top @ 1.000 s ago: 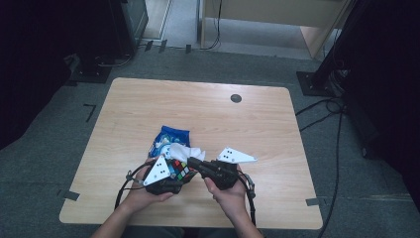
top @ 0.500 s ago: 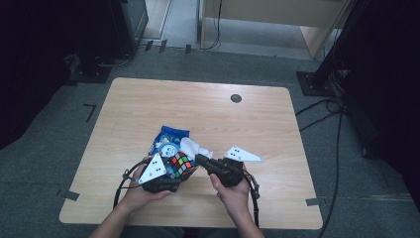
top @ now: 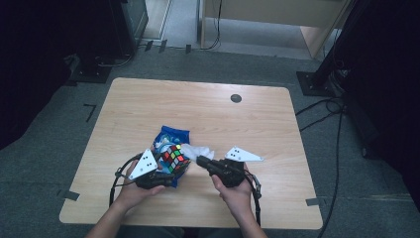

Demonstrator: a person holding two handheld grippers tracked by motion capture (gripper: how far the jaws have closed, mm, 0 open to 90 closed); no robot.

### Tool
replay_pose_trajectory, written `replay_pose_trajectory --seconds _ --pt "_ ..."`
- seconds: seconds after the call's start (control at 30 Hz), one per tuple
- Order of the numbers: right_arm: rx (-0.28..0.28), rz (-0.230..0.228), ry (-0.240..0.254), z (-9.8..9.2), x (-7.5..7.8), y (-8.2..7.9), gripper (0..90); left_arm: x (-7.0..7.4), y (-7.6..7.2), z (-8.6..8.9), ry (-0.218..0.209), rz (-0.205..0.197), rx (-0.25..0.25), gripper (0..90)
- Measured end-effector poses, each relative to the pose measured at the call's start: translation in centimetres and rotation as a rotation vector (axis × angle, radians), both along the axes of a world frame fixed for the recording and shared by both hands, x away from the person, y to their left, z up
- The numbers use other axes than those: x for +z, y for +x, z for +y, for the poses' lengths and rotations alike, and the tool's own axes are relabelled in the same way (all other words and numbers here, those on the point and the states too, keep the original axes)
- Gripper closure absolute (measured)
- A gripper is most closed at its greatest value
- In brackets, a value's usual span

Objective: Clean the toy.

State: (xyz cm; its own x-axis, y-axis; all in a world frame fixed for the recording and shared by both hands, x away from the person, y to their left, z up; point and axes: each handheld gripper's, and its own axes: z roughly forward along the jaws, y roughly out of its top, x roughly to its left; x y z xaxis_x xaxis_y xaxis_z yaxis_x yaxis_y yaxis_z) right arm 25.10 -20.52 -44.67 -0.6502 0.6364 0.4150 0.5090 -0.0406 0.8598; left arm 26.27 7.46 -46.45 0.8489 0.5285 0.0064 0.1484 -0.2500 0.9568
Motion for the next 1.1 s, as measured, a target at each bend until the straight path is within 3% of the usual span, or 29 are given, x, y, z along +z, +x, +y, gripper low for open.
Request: replay_pose_trajectory --seconds 0.1,0.23,0.43,0.5,0.67,0.83,1.0,1.1 --pt "-0.118 0.044 -0.039 -1.6 -1.4 0.9 89.1 0.1 -0.1 0.0 -0.004 -0.004 0.000 34.2" --pt "-0.208 0.057 -0.062 -3.0 -2.1 1.4 87.8 -0.4 0.0 -0.4 0.025 0.003 0.017 34.2" --pt "-0.319 0.028 -0.086 -3.2 -1.4 1.1 53.3 -0.6 0.0 -0.7 0.037 0.006 0.036 34.2" --pt "-0.313 0.017 -0.075 -2.9 -1.0 0.9 46.9 -0.7 0.0 -0.8 0.037 0.013 0.047 34.2" --pt "-0.210 0.020 0.031 -0.9 0.6 -0.2 34.3 -1.0 0.0 -1.3 0.043 0.024 0.072 34.2" --pt "-0.172 0.024 0.042 1.7 1.8 -1.1 17.4 -1.1 -0.3 -1.9 0.036 0.032 0.078 34.2" --pt "-0.167 0.075 0.014 3.6 1.0 -1.0 15.2 -1.0 -0.9 -2.7 0.035 0.013 0.083 34.2" --pt "-0.169 0.121 0.022 4.1 0.5 -0.9 19.4 -0.9 -1.2 -3.1 0.042 -0.001 0.074 34.2"
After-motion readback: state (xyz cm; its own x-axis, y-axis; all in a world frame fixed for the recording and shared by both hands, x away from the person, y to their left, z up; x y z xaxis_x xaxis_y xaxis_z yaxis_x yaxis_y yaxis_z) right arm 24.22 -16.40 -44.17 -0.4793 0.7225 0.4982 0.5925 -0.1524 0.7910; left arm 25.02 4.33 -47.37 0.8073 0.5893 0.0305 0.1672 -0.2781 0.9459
